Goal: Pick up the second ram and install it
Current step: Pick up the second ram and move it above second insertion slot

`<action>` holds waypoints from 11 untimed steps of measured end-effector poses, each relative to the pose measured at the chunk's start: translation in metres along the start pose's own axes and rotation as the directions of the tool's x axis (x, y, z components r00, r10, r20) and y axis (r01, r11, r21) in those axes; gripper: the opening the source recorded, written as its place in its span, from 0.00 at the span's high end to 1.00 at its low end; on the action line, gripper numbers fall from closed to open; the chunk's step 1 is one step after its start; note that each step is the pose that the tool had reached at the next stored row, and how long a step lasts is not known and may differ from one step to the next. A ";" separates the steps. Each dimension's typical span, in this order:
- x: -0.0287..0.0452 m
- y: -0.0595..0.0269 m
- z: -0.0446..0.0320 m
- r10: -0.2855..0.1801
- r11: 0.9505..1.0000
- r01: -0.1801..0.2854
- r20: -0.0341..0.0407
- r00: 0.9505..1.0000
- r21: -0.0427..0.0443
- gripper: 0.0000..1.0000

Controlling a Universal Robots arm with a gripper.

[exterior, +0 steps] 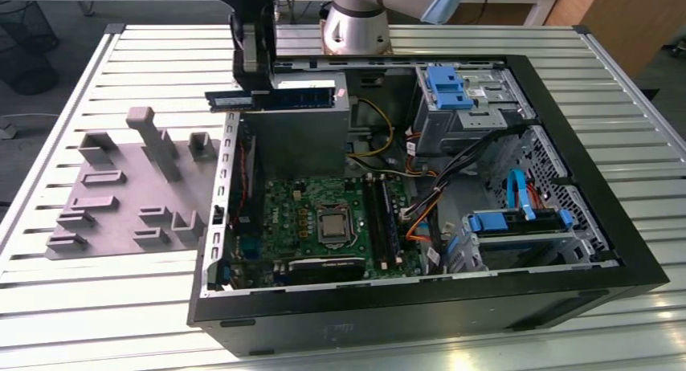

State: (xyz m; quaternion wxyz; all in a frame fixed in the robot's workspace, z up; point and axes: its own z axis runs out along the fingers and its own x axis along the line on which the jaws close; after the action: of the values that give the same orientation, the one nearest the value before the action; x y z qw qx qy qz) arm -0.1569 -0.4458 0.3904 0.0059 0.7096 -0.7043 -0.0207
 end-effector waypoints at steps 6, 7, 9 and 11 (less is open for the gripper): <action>0.0001 -0.0082 -0.0003 0.000 1.000 0.000 0.000 1.000 0.000 0.86; 0.0001 -0.0100 -0.0004 0.000 1.000 0.000 0.000 1.000 0.000 0.86; 0.0001 -0.0138 -0.0005 0.000 1.000 0.000 0.000 1.000 0.000 0.86; 0.0001 -0.0177 -0.0007 0.000 1.000 0.000 0.000 1.000 0.000 0.86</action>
State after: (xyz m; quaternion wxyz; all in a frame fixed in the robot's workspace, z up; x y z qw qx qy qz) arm -0.1392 -0.4458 0.3904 0.0060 0.7096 -0.7043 -0.0207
